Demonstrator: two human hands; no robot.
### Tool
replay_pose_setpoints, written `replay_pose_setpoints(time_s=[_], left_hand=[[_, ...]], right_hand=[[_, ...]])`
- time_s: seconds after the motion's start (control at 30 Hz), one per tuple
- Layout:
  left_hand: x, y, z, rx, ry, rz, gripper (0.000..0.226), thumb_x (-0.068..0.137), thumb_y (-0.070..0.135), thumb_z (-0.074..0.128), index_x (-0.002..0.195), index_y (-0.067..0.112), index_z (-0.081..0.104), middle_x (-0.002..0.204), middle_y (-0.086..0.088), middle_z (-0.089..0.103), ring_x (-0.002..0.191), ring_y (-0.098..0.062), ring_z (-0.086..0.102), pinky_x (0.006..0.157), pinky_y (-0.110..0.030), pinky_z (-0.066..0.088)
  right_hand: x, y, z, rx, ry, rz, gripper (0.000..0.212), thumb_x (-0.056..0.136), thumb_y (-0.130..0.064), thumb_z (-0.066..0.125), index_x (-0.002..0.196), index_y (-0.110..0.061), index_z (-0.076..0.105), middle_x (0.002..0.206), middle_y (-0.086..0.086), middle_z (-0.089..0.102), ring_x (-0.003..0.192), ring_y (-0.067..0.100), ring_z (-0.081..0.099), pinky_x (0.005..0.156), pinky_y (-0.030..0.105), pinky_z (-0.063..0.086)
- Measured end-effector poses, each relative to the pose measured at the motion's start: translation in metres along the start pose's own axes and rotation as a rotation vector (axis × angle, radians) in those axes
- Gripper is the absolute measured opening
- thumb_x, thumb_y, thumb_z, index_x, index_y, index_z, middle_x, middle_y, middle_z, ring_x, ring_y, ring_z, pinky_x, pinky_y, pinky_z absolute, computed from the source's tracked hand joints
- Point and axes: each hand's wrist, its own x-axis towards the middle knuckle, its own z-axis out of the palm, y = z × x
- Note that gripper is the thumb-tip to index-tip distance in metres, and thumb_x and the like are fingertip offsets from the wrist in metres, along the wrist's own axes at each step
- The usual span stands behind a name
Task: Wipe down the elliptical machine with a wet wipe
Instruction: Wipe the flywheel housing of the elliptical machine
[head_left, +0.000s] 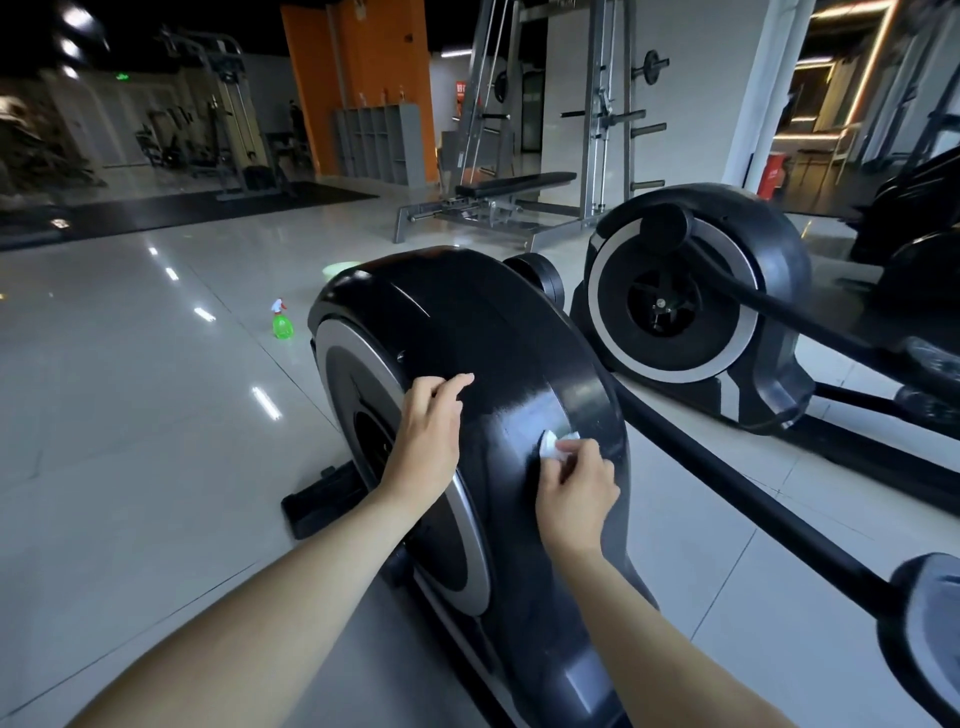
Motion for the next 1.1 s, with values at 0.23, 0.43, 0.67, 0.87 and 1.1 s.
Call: replay_pose_setpoints(time_s=[0.23, 0.43, 0.67, 0.87, 1.1], left_hand=[[-0.015, 0.002, -0.007, 0.026, -0.099, -0.023, 0.056, 0.101, 0.020, 0.060, 0.154, 0.022, 0.041, 0.119, 0.005, 0.037, 0.089, -0.010, 0.049, 0.089, -0.020, 0.044], [-0.026, 0.012, 0.005, 0.198, -0.037, 0.037, 0.054, 0.099, 0.024, 0.054, 0.151, 0.014, 0.045, 0.122, -0.003, 0.042, 0.100, -0.023, 0.052, 0.094, -0.042, 0.051], [-0.029, 0.028, 0.024, 0.321, -0.025, 0.024, 0.063, 0.094, 0.033, 0.065, 0.152, 0.017, 0.045, 0.126, -0.005, 0.043, 0.101, -0.028, 0.052, 0.093, -0.044, 0.050], [-0.028, 0.029, 0.025, 0.327, 0.001, 0.024, 0.066, 0.089, 0.031, 0.070, 0.149, 0.017, 0.049, 0.126, -0.006, 0.044, 0.106, -0.028, 0.053, 0.092, -0.043, 0.051], [-0.015, 0.051, 0.038, 0.494, -0.043, 0.109, 0.059, 0.085, 0.029, 0.048, 0.142, 0.014, 0.053, 0.128, -0.004, 0.046, 0.092, -0.027, 0.050, 0.081, -0.040, 0.044]], right_hand=[[0.026, -0.063, 0.027, -0.107, -0.165, -0.286, 0.019, 0.101, -0.020, 0.051, 0.116, -0.023, 0.062, 0.096, -0.008, 0.062, 0.093, 0.011, 0.038, 0.083, 0.031, 0.020], [0.009, -0.015, 0.007, -0.026, -0.119, -0.084, 0.005, 0.098, -0.022, 0.055, 0.099, -0.027, 0.056, 0.086, -0.015, 0.060, 0.094, 0.017, 0.049, 0.089, 0.037, 0.030], [0.026, -0.017, -0.009, -0.029, -0.127, -0.032, 0.010, 0.096, -0.018, 0.053, 0.101, -0.025, 0.057, 0.093, -0.014, 0.061, 0.101, 0.019, 0.049, 0.088, 0.036, 0.026], [0.053, -0.046, 0.006, -0.087, -0.194, -0.128, 0.015, 0.099, -0.020, 0.047, 0.108, -0.029, 0.055, 0.097, -0.015, 0.059, 0.097, 0.016, 0.042, 0.085, 0.036, 0.022], [0.016, 0.051, -0.024, -0.099, -0.179, 0.265, 0.011, 0.103, -0.024, 0.048, 0.093, -0.028, 0.045, 0.088, -0.016, 0.056, 0.104, 0.025, 0.049, 0.095, 0.043, 0.033]])
